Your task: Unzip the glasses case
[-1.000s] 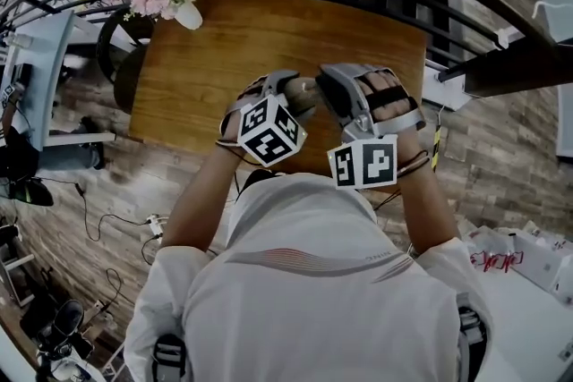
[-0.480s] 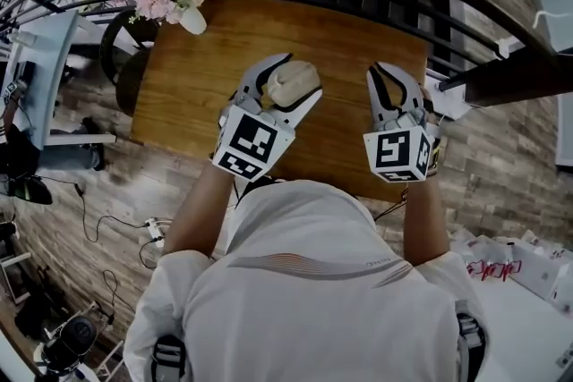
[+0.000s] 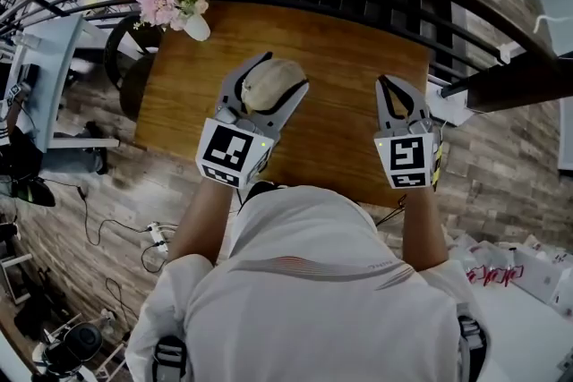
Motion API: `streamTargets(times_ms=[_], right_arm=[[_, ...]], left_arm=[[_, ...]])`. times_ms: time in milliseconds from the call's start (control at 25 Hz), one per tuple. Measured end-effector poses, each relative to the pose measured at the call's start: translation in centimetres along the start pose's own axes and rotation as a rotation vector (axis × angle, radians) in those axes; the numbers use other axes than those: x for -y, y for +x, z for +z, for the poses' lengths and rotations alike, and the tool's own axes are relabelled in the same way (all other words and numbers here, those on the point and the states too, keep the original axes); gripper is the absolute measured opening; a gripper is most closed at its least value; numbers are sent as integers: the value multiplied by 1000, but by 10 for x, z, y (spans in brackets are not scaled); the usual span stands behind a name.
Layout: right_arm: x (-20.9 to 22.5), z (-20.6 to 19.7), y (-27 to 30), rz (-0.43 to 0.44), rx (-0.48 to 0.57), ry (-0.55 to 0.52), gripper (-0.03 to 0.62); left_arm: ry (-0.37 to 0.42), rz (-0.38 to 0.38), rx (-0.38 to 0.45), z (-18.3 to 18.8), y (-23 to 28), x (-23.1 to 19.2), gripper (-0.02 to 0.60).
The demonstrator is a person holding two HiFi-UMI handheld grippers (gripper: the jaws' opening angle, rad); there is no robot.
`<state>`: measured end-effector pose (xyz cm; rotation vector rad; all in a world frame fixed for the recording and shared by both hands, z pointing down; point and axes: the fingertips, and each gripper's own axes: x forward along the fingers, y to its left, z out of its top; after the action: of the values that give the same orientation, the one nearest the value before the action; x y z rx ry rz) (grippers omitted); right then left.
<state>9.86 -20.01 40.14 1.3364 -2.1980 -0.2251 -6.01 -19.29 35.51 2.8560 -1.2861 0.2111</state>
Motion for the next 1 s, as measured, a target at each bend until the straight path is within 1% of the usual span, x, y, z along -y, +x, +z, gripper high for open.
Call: streamTargets(times_ms=[120, 240, 440, 680, 800, 880, 1000], right_arm=[[2, -2, -1, -2, 5, 49, 55], [3, -6, -1, 1, -1, 64, 55], [0, -14, 0, 10, -13, 75, 57], [-4, -18, -1, 20, -17, 79, 55], [-2, -18, -1, 13, -8, 102, 52], [2, -16, -3, 3, 15, 148, 52], [12, -11, -9, -15, 72, 256, 51]], left_arm=[[-59, 27, 18, -1, -7, -11, 293], [-110, 53, 35, -2, -13, -21, 293], [-160, 77, 47, -5, -17, -31, 293], [-183, 90, 45, -8, -20, -35, 293], [-186, 97, 37, -9, -19, -36, 293], [-186, 102, 29, -12, -20, -36, 293], [-185, 108, 13, -16, -19, -34, 293]])
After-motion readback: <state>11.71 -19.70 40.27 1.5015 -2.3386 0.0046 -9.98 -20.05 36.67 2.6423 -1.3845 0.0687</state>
